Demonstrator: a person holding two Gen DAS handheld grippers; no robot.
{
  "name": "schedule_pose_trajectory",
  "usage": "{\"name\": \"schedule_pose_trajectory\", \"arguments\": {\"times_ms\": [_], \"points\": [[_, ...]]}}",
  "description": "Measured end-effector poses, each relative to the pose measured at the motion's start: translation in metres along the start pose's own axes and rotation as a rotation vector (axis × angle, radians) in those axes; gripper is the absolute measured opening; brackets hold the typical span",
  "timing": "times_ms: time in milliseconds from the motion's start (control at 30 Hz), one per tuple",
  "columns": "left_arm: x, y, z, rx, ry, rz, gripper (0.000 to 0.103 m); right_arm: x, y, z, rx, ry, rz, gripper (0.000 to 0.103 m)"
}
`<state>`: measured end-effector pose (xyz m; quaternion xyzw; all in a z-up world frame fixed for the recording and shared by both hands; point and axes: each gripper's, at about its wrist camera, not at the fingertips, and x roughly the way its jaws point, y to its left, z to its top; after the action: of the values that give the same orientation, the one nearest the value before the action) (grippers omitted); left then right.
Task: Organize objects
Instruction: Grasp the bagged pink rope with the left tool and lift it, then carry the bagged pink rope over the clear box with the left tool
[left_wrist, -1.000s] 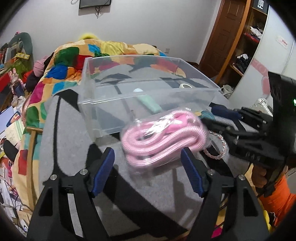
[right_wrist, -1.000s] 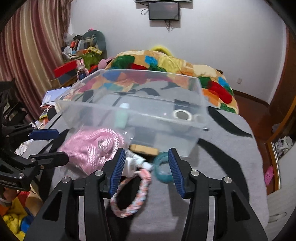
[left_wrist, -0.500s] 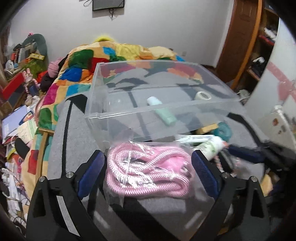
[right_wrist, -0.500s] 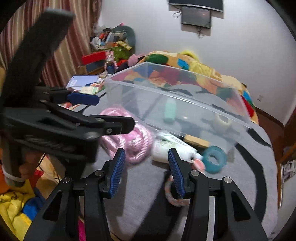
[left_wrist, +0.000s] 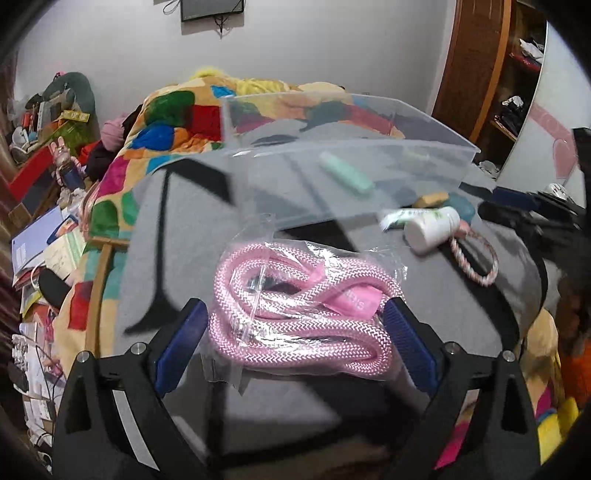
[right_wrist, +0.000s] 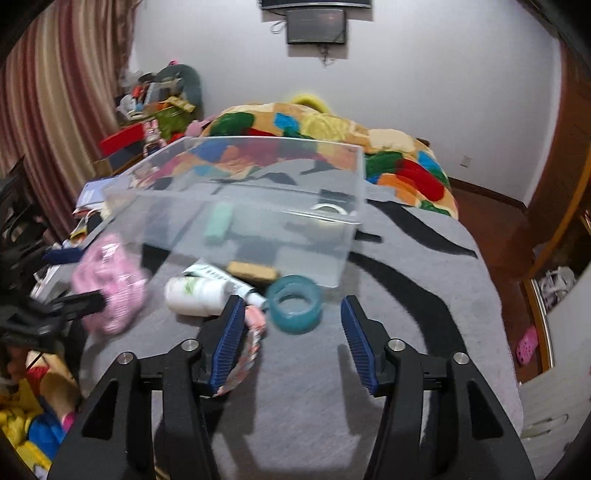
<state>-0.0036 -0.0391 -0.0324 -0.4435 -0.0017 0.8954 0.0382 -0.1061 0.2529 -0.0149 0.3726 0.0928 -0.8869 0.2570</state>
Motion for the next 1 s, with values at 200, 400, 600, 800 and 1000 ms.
{"name": "schedule_pose_trajectory", "arguments": {"times_ms": [200, 400, 600, 800, 1000], "points": [[-0.014, 0.012, -0.01, 0.026, 0.033, -0.022, 0.097, 0.024, -0.011, 0.003, 0.053, 0.062, 0.017, 0.053], [-0.035, 0.032, -0.015, -0.094, 0.05, -0.022, 0.097, 0.037, -0.014, 0.0, 0.095, 0.091, 0.05, 0.053], [-0.02, 0.036, -0.022, -0.172, 0.135, -0.151, 0.097, 0.039, -0.009, -0.001, 0.075, 0.087, 0.056, 0.052], [0.006, 0.025, 0.0, -0.169, 0.148, -0.191, 0.098, 0.034, -0.005, -0.006, 0.058, 0.081, 0.083, 0.044], [0.028, 0.0, 0.027, -0.13, 0.167, -0.23, 0.098, 0.027, -0.005, -0.012, 0.045, 0.089, 0.122, 0.042]]}}
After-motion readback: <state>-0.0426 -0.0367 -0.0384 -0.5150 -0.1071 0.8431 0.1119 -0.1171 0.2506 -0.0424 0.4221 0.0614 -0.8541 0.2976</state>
